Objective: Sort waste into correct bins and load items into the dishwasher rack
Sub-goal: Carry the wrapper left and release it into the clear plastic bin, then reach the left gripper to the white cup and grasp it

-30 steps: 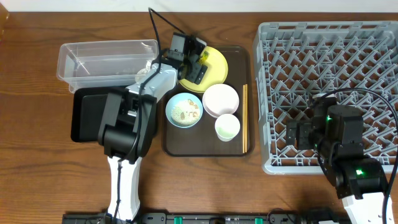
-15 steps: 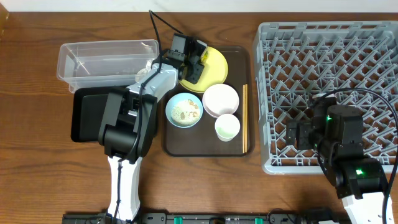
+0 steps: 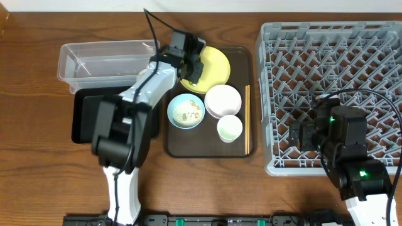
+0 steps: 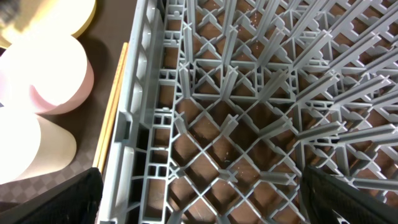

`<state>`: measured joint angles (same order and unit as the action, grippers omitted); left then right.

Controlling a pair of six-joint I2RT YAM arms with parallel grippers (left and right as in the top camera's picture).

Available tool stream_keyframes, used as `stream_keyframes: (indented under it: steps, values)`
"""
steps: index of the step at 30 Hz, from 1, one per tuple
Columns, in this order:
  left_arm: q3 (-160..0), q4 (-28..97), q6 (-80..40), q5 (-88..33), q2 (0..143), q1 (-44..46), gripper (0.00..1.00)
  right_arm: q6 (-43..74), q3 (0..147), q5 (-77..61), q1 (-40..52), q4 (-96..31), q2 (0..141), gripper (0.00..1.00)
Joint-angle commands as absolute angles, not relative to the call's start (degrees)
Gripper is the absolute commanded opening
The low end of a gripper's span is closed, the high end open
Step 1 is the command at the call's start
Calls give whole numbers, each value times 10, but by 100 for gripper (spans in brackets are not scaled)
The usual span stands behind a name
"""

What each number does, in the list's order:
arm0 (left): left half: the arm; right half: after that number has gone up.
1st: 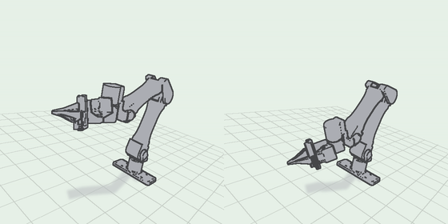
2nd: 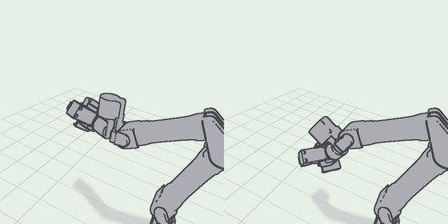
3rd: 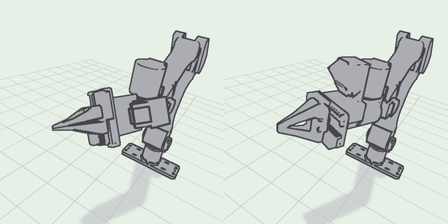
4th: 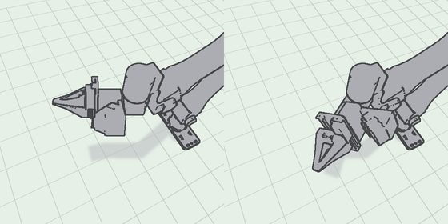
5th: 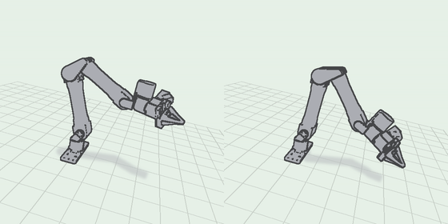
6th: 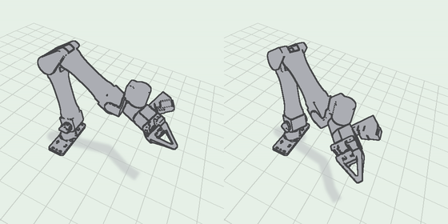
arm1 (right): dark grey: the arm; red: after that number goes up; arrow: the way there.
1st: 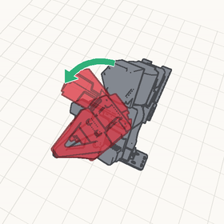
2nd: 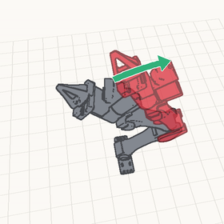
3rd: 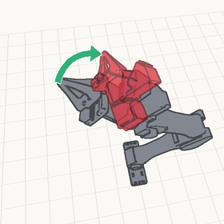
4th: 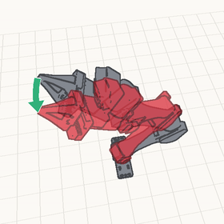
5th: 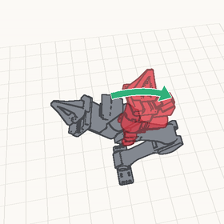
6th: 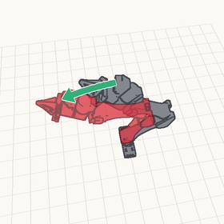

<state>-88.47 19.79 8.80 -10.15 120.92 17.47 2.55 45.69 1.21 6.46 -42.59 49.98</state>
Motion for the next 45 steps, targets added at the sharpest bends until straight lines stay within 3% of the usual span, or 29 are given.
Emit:
stream_keyframes:
  steps: [1,8,18,20,26,31,42,45]
  values:
    - [-884,211,82,-97,1130,172,11,27,467,10,72,-427,499,99]
    - [-884,218,57,-94,1052,114,11,27,467,10,72,-427,499,99]
    - [-883,238,52,-94,1076,-2,12,27,467,10,72,-427,499,99]
    - [-883,244,52,-94,1082,-13,22,27,467,10,72,-427,499,99]
    - [-883,248,52,-94,1085,-23,67,27,467,10,72,-427,499,99]
    - [-883,270,48,-94,1060,-23,88,27,467,10,72,-427,499,99]
    - [-883,455,-115,-103,970,-2,90,27,467,10,72,-427,499,99]
    - [-883,489,-117,-169,970,9,90,27,467,10,72,-427,499,99]
